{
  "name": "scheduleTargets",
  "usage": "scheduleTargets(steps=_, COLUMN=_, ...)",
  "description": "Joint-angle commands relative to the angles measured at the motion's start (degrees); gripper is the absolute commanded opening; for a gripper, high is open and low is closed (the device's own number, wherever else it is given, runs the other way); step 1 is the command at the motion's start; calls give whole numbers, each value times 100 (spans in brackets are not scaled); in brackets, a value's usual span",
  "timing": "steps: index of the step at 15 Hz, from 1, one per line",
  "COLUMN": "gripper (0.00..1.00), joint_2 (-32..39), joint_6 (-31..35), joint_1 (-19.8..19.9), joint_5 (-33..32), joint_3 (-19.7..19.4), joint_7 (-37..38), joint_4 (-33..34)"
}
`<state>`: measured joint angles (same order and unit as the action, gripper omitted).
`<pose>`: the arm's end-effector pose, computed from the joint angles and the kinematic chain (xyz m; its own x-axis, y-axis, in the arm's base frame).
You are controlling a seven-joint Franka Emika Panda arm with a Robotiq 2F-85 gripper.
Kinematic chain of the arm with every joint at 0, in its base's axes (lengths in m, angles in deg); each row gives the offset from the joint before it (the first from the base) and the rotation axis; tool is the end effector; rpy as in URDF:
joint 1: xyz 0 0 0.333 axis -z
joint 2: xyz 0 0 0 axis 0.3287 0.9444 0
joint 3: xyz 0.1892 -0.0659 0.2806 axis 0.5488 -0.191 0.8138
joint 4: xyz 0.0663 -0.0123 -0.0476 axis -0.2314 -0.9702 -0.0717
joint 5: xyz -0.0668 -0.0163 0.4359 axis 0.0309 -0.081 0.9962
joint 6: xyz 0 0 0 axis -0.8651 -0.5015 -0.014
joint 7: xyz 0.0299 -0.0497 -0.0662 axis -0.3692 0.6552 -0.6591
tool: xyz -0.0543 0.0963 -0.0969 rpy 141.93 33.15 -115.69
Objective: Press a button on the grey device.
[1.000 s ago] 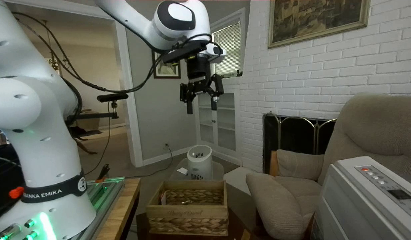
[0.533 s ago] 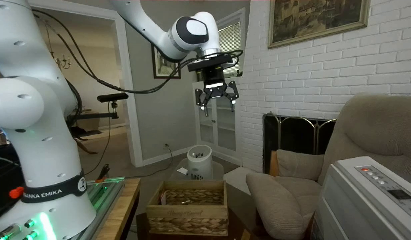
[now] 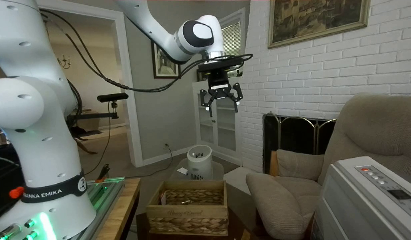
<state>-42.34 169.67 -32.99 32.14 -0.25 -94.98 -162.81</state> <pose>0.5144 0.1758 0.3730 0.1942 0.9684 -0.1565 0.9728 -0.1695 0.1578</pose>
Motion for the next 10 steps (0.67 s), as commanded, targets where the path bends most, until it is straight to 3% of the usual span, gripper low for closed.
scheduleTargets(steps=1, gripper=100, joint_2=0, joint_6=-12, joint_1=89, joint_5=16, joint_3=90, joint_7=-13, joint_4=10)
scheduleTargets(steps=5, gripper=100, joint_2=-12, joint_6=73, joint_1=3, joint_5=78, joint_3=201, joint_7=86, joint_4=-64)
scheduleTargets(steps=10, gripper=100, joint_2=10, joint_6=3, joint_1=-334, joint_5=146, joint_3=772, joint_7=812, joint_4=-204)
